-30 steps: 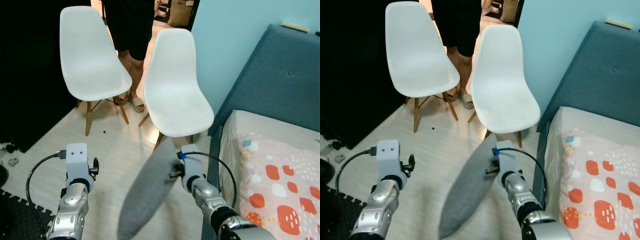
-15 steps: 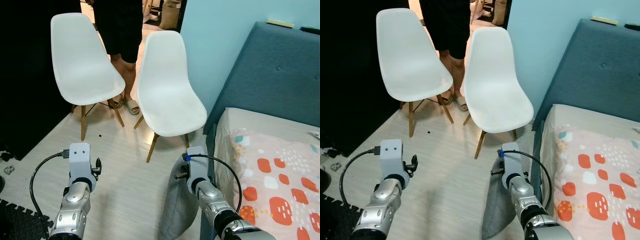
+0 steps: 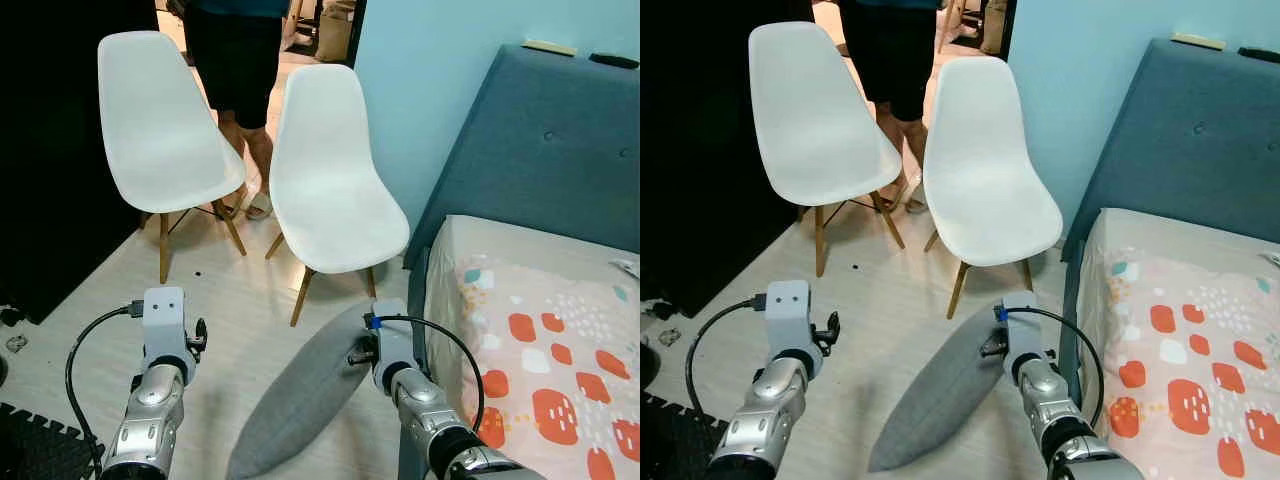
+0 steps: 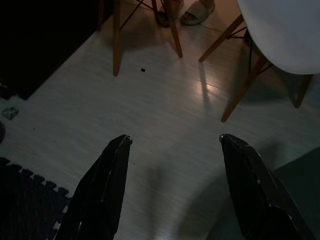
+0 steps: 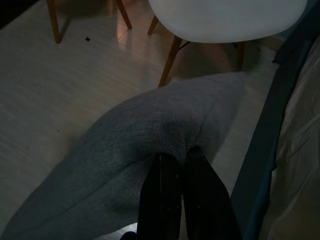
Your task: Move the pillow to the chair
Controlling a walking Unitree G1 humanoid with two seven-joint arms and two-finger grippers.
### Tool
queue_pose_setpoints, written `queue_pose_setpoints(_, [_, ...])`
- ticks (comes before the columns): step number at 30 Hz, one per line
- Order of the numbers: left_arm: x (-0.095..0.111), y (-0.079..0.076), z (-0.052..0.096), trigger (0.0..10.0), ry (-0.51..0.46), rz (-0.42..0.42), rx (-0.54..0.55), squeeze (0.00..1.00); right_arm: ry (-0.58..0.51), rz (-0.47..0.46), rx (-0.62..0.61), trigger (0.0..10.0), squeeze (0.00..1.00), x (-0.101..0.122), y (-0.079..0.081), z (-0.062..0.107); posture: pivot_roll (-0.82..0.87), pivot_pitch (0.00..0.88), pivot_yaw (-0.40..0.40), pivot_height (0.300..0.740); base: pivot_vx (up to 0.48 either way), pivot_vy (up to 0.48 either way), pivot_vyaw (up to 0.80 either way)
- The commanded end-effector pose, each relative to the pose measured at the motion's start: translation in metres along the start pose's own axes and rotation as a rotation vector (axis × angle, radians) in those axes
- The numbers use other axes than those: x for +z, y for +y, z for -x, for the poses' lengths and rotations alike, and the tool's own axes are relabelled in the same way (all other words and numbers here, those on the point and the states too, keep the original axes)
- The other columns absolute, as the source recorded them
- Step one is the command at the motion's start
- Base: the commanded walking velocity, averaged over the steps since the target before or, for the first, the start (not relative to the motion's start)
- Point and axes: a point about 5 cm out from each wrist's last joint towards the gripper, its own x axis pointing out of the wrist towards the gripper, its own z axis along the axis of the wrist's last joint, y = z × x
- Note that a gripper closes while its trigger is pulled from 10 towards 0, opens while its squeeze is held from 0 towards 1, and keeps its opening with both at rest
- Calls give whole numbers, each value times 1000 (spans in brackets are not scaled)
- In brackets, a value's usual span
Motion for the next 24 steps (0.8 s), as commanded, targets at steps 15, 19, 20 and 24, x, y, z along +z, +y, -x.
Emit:
queue_pose_setpoints(15, [-1,2,1,10000,-12,18,1,0,-65,11,-5,10000,0,14,-4,-2,68,61,-93,740,147,0,0])
queue_pose_setpoints(19, [-2,1,1,10000,-10,17,-3,0,-64,13,-5,10000,0,13,-5,-1,68,56,-94,740,0,0,0])
queue_pose_setpoints(20, [-2,1,1,10000,-10,17,-3,0,-63,13,-5,10000,0,13,-5,-1,68,56,-94,740,0,0,0])
queue_pose_setpoints(24, [-1,1,1,10000,-11,16,-2,0,-64,14,-6,10000,0,13,-5,-2,68,56,-94,740,0,0,0])
